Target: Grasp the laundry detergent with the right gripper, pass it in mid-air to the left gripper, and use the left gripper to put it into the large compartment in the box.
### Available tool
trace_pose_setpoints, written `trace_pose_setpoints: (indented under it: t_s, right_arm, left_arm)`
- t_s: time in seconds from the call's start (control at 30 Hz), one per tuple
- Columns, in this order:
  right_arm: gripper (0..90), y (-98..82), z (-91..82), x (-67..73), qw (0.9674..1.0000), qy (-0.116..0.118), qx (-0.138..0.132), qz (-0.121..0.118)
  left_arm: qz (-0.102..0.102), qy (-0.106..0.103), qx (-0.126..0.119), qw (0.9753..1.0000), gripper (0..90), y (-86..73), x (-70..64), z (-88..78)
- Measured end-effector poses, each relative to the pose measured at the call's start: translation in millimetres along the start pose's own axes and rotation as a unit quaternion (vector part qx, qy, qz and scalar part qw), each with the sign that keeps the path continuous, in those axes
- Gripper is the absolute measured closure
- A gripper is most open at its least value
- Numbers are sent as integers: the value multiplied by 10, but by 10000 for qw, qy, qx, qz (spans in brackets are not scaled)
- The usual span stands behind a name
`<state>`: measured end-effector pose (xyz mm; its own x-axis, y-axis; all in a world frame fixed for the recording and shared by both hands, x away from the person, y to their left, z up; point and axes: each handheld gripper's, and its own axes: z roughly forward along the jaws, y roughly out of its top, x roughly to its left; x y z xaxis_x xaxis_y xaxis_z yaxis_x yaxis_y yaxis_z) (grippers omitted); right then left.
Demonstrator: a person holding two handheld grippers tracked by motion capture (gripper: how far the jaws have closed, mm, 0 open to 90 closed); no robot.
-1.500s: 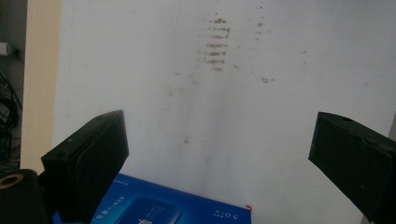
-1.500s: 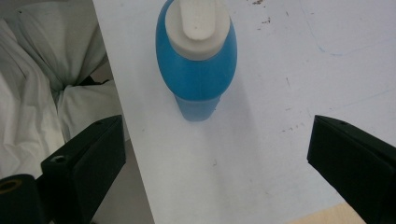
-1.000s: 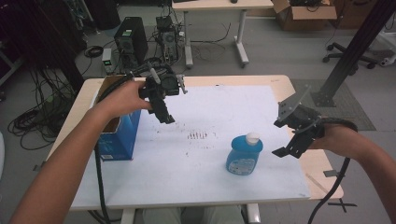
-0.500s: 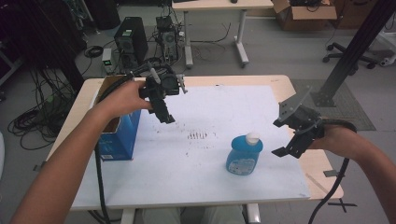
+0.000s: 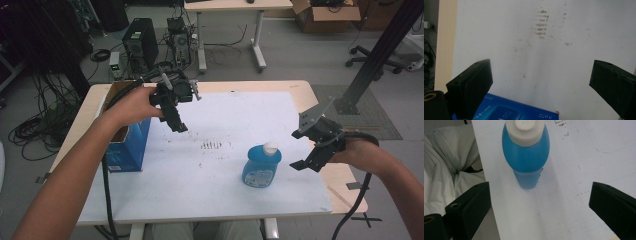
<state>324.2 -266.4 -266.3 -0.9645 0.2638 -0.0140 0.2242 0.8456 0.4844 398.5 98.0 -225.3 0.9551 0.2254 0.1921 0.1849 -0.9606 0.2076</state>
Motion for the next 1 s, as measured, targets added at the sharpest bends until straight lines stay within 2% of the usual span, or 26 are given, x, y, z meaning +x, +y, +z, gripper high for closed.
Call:
trace_pose_setpoints:
  t_s: [0.57,1.0]
  right_arm:
    - [36,-97,157,-5,9996,105,-254,-8]
    - [38,-221,295,-11,9971,196,-733,85]
  left_arm:
    - [13,-24,-13,10000,50,-8,3,25]
    - [24,-39,4,10000,50,-6,6,37]
